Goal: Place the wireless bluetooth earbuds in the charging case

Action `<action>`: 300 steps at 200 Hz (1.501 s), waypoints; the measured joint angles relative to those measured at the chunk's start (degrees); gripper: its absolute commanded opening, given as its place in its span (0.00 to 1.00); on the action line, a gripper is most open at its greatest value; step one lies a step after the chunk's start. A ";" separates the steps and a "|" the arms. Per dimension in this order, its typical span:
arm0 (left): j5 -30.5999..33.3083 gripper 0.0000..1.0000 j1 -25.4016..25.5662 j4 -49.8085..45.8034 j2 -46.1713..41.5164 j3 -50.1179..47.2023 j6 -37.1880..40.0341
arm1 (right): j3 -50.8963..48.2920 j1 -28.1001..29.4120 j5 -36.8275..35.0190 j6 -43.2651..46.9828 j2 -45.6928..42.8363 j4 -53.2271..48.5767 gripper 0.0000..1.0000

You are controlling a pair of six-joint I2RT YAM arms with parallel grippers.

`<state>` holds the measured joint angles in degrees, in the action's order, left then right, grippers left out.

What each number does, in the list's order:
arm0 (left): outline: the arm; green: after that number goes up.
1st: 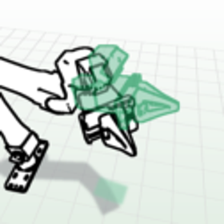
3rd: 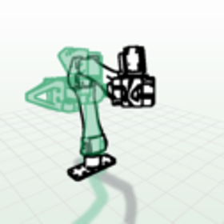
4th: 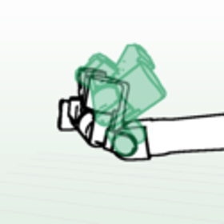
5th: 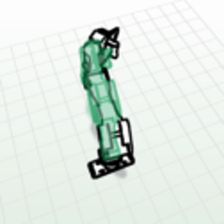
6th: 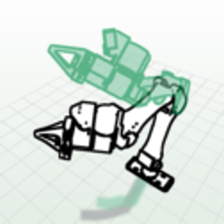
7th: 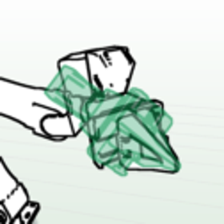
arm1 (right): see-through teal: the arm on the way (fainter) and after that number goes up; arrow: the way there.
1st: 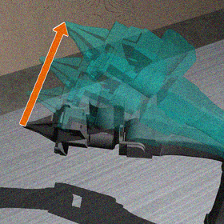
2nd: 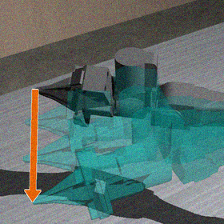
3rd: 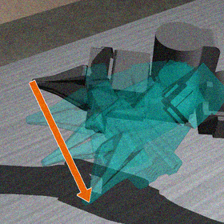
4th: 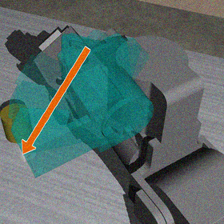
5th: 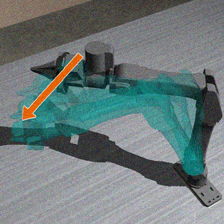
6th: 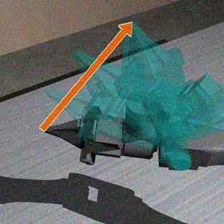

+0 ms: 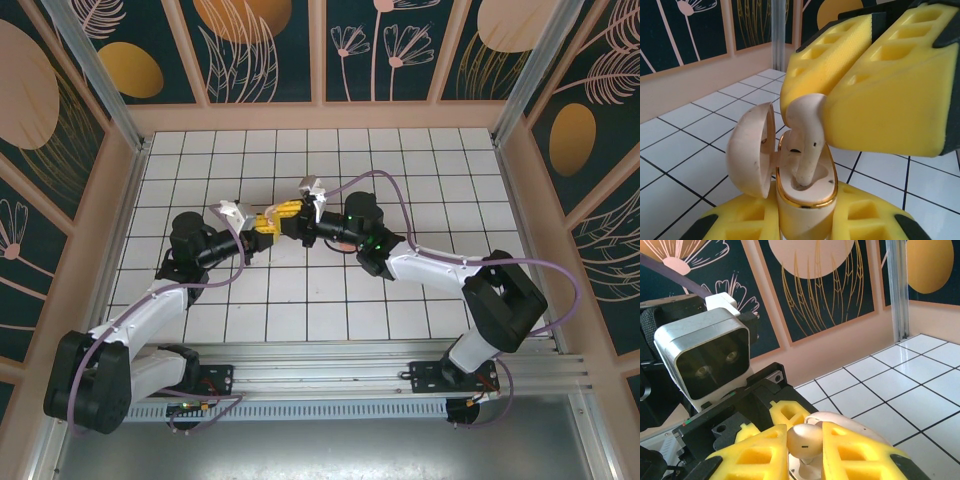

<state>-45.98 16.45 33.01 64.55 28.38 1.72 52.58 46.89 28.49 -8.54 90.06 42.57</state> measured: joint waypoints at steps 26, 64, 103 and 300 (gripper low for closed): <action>0.20 0.11 0.00 -0.74 -0.26 -0.02 0.50 | 0.55 0.04 0.11 1.18 -0.04 -1.68 0.20; 0.26 0.11 0.02 -1.55 -0.79 -0.11 1.42 | 0.81 0.46 -0.44 2.82 -0.79 -4.13 0.22; 0.11 0.11 0.02 -1.95 -0.79 -0.11 1.97 | 0.87 0.90 -1.73 3.80 -1.38 -5.79 0.25; 2.56 0.10 0.76 -2.86 -1.81 -0.11 3.80 | 2.34 -1.18 -4.22 2.49 -5.29 -19.89 0.35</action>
<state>-43.42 17.21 30.15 62.74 28.27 5.52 54.92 45.71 24.27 -6.04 84.77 22.68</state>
